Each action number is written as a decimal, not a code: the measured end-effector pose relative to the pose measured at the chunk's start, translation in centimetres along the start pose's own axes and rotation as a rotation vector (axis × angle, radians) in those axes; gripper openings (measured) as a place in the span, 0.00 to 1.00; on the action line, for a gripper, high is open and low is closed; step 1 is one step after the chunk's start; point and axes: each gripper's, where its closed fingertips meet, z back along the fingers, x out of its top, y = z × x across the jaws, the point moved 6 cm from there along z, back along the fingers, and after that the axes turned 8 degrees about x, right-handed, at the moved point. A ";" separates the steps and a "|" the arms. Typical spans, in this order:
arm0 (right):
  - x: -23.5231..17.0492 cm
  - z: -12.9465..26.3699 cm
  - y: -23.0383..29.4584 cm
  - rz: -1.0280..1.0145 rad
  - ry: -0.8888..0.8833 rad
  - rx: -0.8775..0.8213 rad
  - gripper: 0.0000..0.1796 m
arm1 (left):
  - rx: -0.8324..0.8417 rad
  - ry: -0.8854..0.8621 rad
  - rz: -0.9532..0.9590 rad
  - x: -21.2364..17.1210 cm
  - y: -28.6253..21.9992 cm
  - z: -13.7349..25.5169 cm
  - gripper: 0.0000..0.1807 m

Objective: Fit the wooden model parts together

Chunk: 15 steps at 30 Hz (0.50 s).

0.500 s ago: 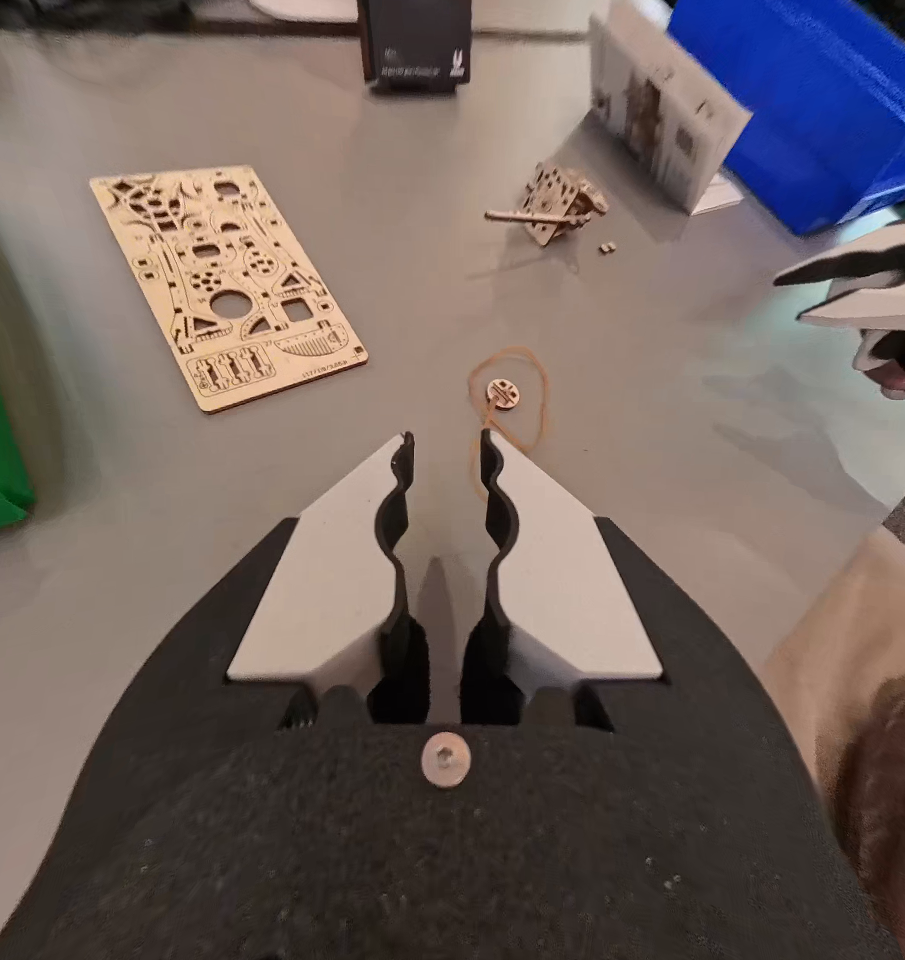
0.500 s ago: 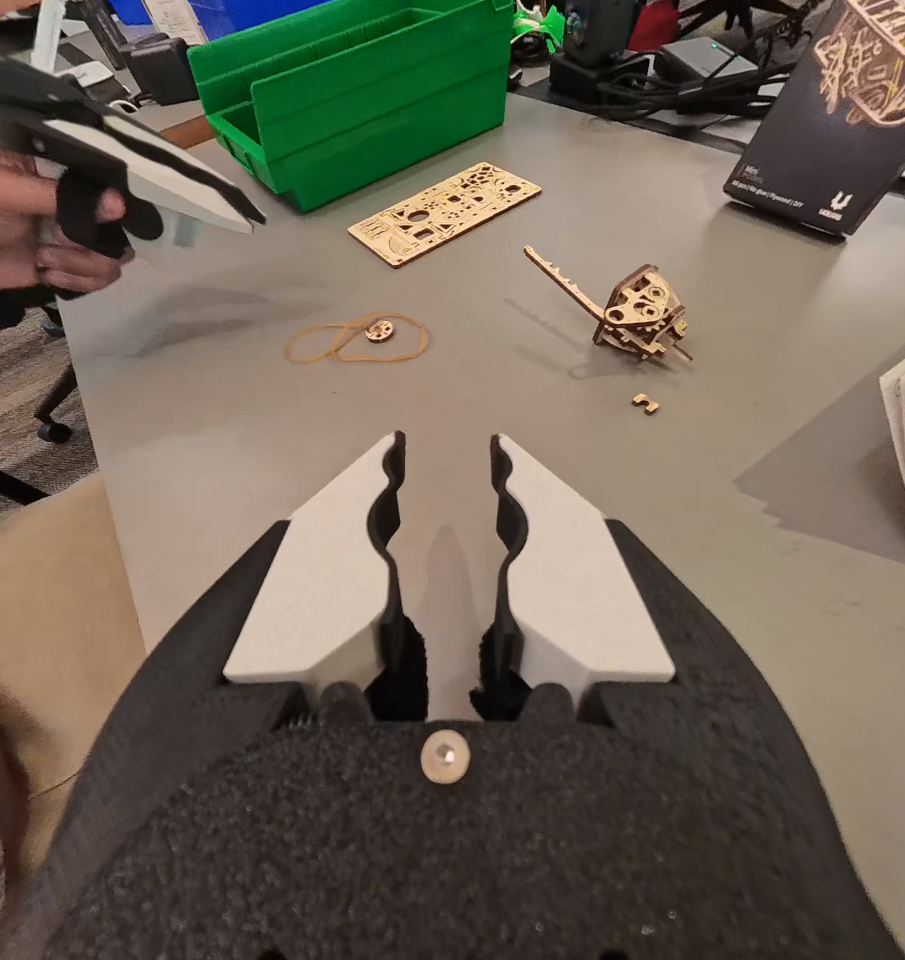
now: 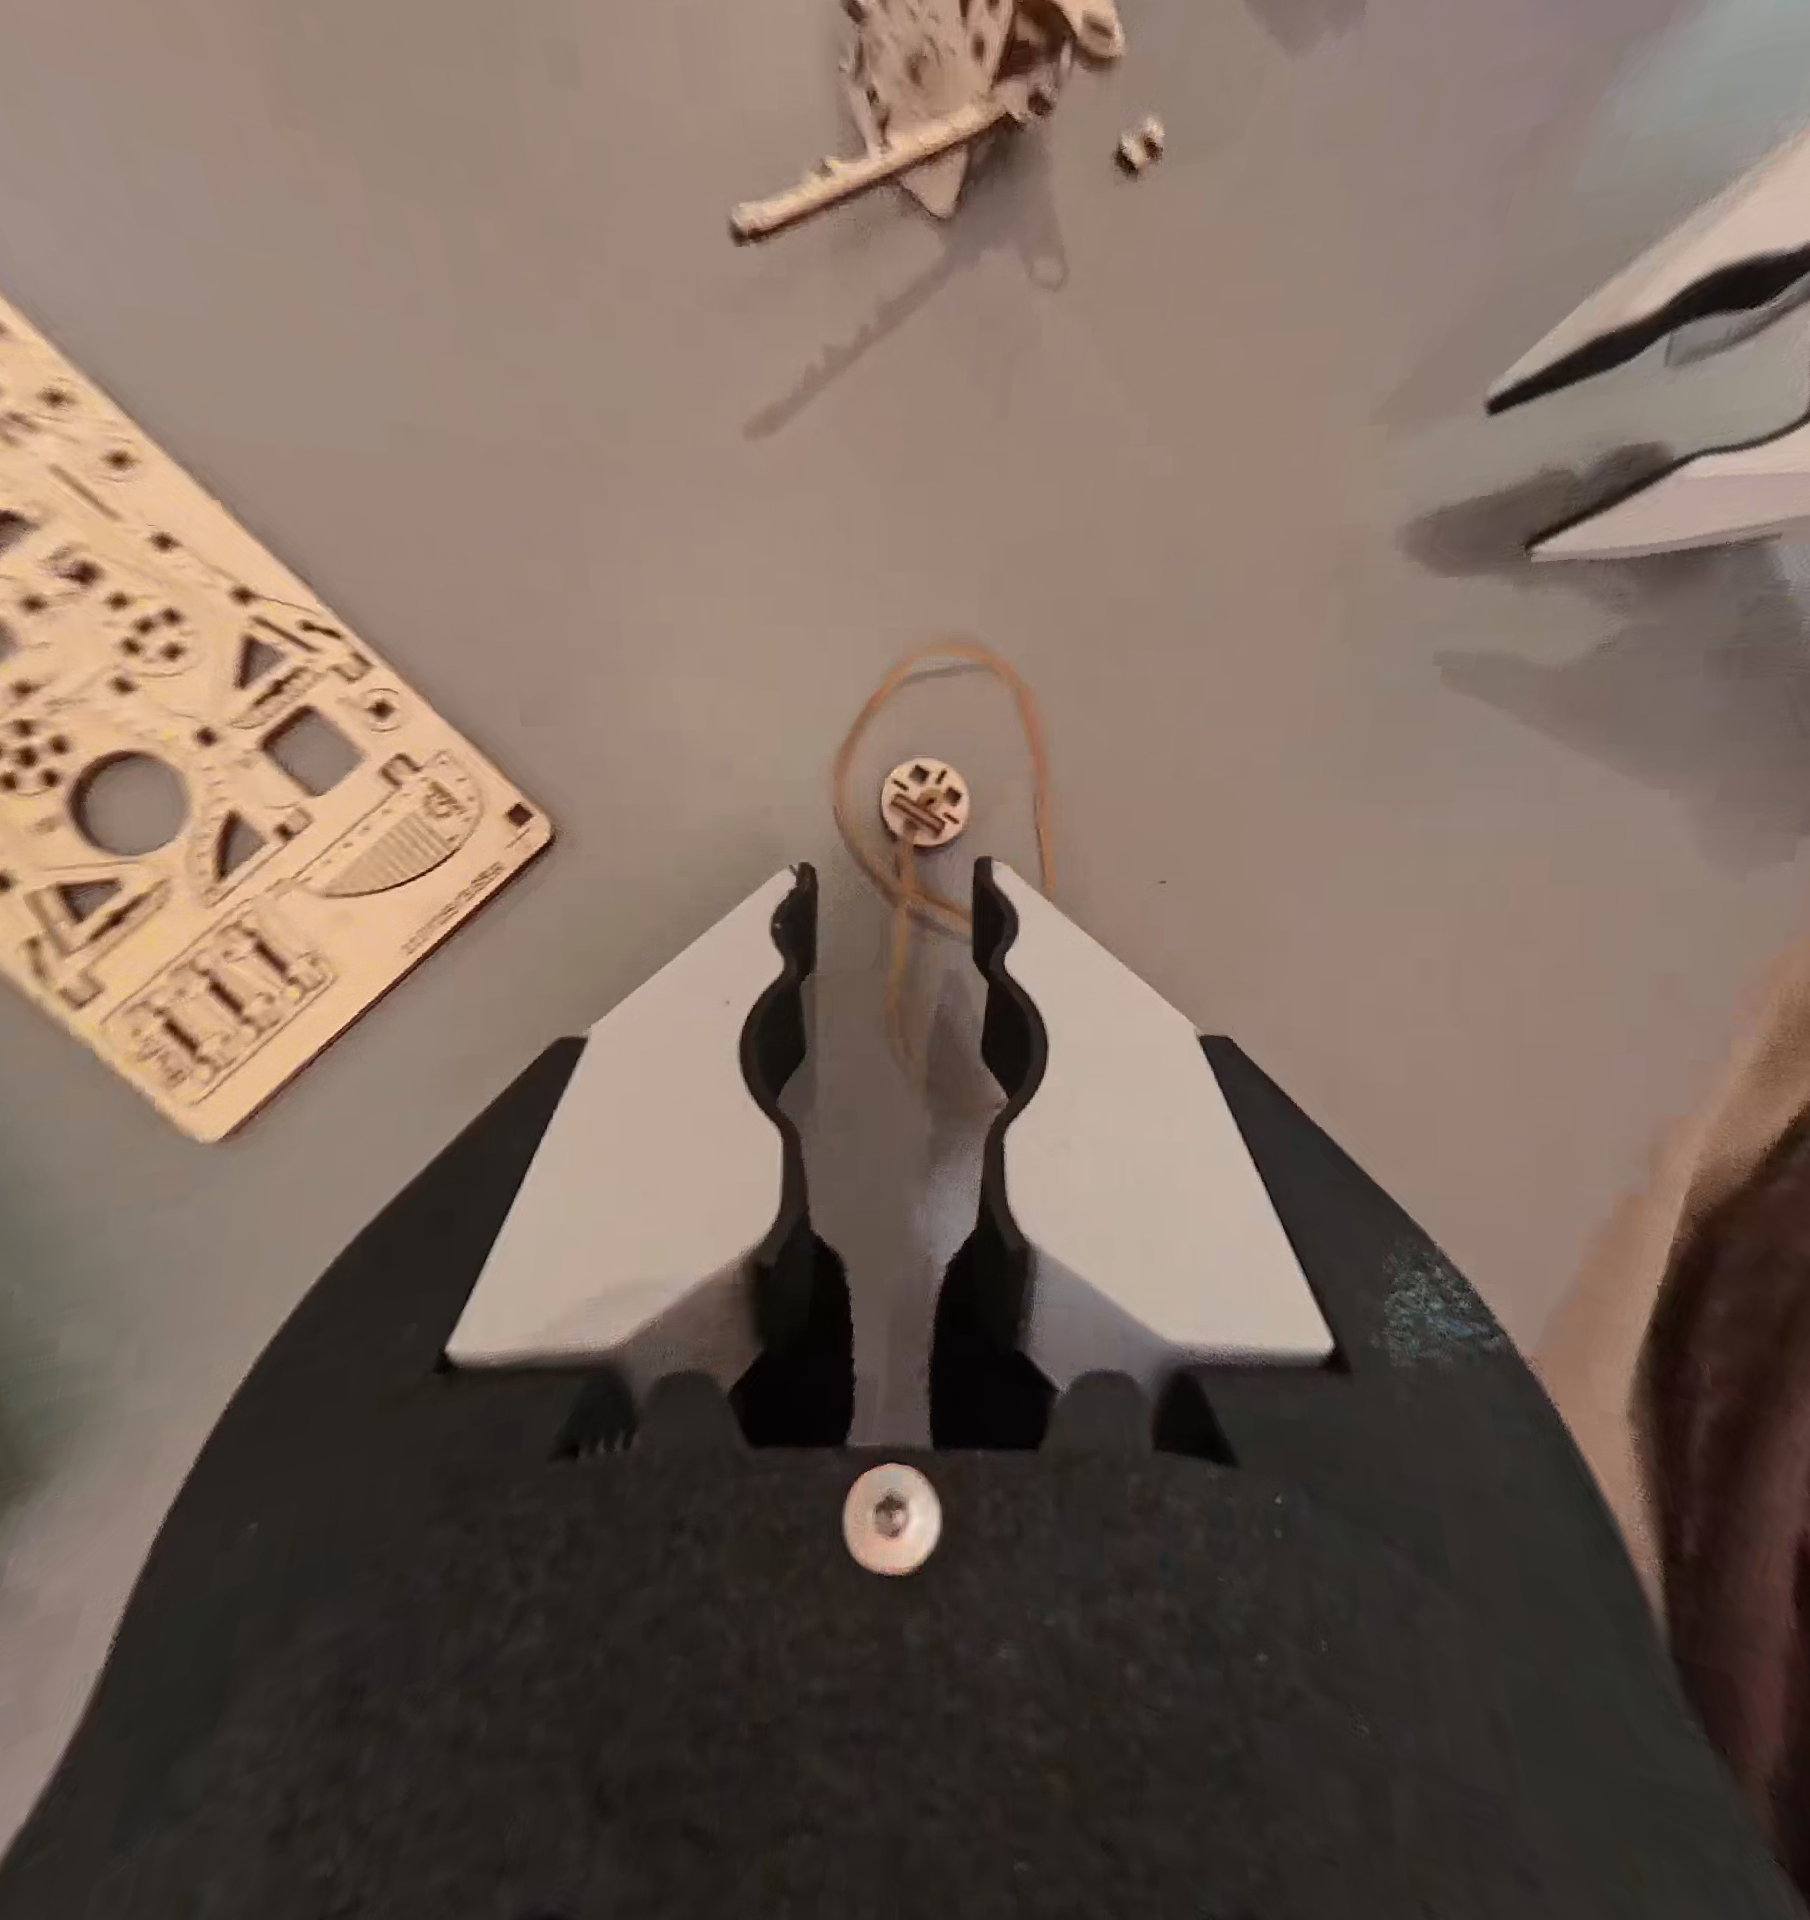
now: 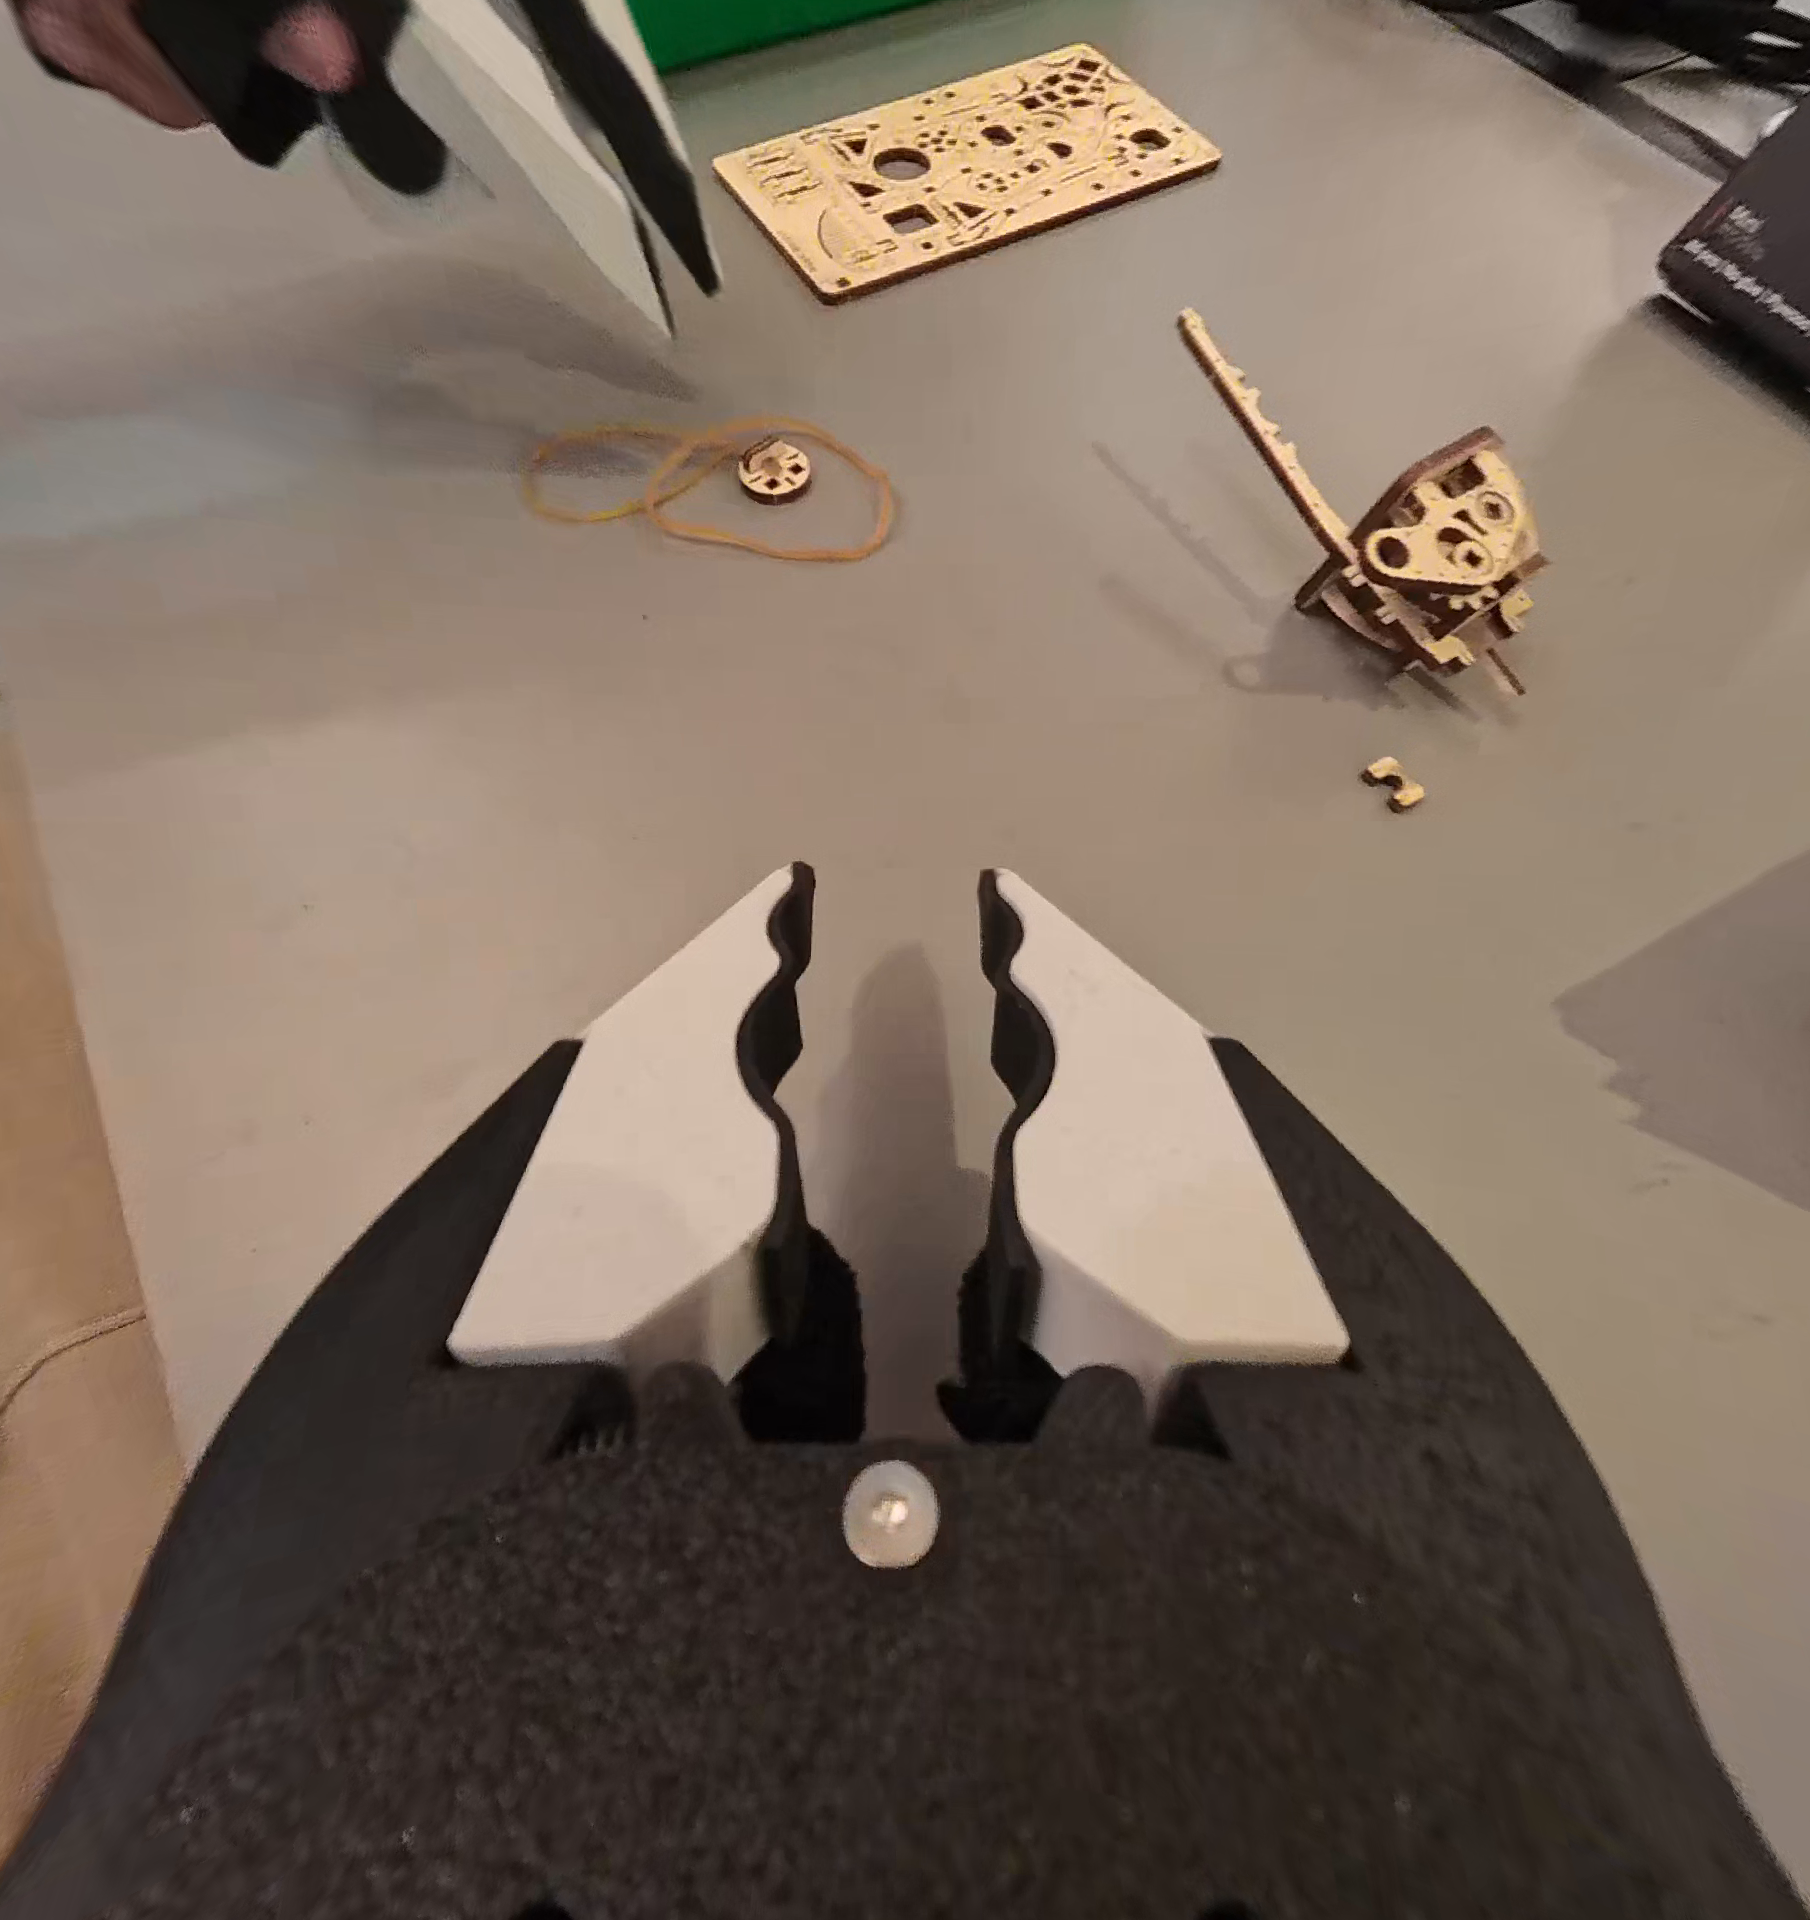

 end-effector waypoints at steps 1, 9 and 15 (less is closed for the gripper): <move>0.0 -0.2 0.1 0.003 0.006 0.009 0.18 | 0.008 0.037 -0.018 0.0 0.1 -0.7 0.15; -0.2 -0.3 0.5 -0.011 0.007 0.053 0.18 | -0.001 0.114 -0.115 0.2 -0.5 -3.4 0.01; -0.1 0.6 0.6 -0.019 -0.011 0.057 0.17 | -0.132 0.110 -0.193 0.2 -3.8 -4.1 0.00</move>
